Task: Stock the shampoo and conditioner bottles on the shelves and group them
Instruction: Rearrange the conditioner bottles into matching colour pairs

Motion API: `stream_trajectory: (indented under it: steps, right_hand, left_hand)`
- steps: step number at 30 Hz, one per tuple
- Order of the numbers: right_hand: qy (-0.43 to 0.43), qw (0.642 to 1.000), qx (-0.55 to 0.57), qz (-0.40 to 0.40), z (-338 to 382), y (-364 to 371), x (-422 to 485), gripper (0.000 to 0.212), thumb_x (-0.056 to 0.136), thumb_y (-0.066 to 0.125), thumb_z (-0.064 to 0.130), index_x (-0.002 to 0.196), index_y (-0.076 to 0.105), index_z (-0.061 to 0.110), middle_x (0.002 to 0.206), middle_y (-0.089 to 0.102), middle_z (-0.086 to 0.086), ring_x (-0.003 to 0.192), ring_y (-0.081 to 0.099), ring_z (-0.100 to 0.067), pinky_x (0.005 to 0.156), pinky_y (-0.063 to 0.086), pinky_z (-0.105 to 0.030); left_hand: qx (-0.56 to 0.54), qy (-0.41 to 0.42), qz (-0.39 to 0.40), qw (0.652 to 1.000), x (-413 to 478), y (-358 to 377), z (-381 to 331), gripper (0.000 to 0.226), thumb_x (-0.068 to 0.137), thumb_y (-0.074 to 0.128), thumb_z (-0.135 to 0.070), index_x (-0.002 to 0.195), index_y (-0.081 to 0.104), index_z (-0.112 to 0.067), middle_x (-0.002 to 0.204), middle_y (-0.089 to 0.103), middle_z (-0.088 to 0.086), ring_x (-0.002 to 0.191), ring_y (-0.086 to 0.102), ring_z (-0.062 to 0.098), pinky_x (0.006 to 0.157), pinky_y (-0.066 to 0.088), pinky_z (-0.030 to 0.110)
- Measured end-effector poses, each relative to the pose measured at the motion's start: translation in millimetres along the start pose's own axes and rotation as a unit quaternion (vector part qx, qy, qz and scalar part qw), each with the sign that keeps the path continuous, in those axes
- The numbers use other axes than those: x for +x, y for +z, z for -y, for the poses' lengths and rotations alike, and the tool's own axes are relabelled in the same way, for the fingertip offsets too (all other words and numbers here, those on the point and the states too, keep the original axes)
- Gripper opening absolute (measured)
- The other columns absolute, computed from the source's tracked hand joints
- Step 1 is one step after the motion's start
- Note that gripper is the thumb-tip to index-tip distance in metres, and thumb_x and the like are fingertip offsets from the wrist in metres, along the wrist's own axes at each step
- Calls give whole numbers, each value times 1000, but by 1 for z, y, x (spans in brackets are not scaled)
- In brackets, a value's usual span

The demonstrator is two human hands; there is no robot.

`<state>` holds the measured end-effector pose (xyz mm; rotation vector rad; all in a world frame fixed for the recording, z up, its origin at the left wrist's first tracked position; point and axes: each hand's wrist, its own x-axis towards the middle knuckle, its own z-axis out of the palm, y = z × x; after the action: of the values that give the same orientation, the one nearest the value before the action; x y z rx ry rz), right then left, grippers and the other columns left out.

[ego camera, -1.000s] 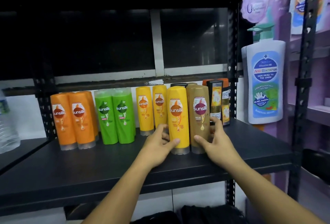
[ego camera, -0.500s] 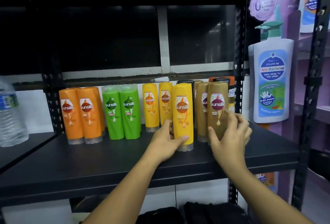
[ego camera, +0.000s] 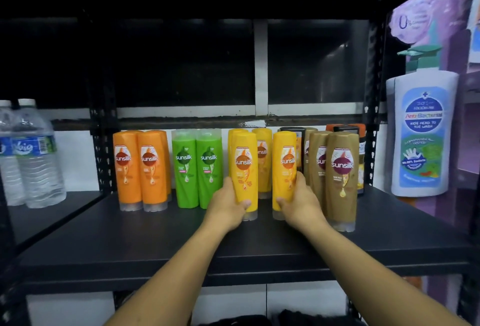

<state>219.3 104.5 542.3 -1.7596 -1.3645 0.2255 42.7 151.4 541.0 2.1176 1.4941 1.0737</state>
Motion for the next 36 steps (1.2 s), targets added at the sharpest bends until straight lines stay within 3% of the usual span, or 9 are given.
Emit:
stream_trajectory:
  steps: [5, 12, 16, 23, 26, 30, 33, 36]
  right_hand:
    - [-18, 1000, -7, -20, 6, 21, 16, 77, 90, 75, 31, 150, 27, 24, 143, 49, -10, 128, 53, -34, 102, 47, -50]
    - [-64, 996, -32, -55, 14, 44, 35, 71, 87, 78, 33, 140, 36, 15, 132, 59, -11, 120, 59, -33, 97, 49, -46]
    - [-83, 993, -45, -63, 17, 51, 42, 66, 87, 79, 31, 135, 36, 15, 126, 62, -11, 116, 63, -32, 93, 51, -44]
    - [-87, 992, -60, -75, 16, 60, 46, 68, 90, 75, 33, 139, 32, 15, 120, 65, -10, 108, 67, -31, 88, 56, -43]
    - [-89, 990, -80, -80, 15, 60, 47, 69, 92, 72, 37, 142, 32, 14, 117, 67, -10, 106, 68, -30, 84, 56, -42]
    - [-72, 987, -124, -66, 13, 59, 45, 51, 94, 67, 46, 128, 45, 14, 112, 67, -8, 103, 68, -28, 80, 55, -38]
    - [-65, 986, -153, -32, 10, 55, 41, 37, 95, 64, 47, 111, 54, 15, 106, 67, -7, 99, 67, -27, 76, 52, -35]
    - [-78, 986, -146, 9, 5, 47, 32, 21, 96, 62, 38, 95, 58, 18, 98, 67, -4, 93, 66, -24, 72, 52, -33]
  left_hand:
    - [31, 0, -14, 999, 19, 6, 3, 61, 97, 69, -21, 142, 29, -16, 128, 61, 12, 114, 61, 35, 91, 50, 46]
    - [55, -22, -31, 998, 40, 15, 5, 66, 97, 66, -19, 146, 22, -13, 124, 62, 13, 109, 62, 35, 81, 45, 39]
    - [67, -33, -31, 997, 50, 17, 6, 74, 98, 64, -18, 152, 14, -11, 127, 61, 15, 111, 62, 36, 85, 47, 41]
    - [62, -23, -52, 996, 52, 27, 13, 69, 101, 59, -19, 153, 15, -10, 126, 63, 16, 110, 63, 36, 77, 42, 37]
    - [60, -18, -61, 996, 52, 28, 16, 56, 103, 57, -23, 147, 25, -9, 120, 65, 17, 106, 64, 38, 75, 45, 39]
    - [84, 8, -114, 990, 48, 20, 20, 23, 100, 55, -25, 118, 52, -10, 103, 68, 12, 95, 66, 36, 72, 53, 40]
    - [73, 51, -159, 983, 42, 11, 22, 17, 97, 57, -26, 109, 56, -14, 93, 67, 7, 87, 64, 30, 70, 51, 39]
    - [61, 117, -120, 984, 40, 11, 26, 15, 93, 60, -26, 105, 62, -17, 93, 67, 1, 88, 62, 23, 76, 53, 40]
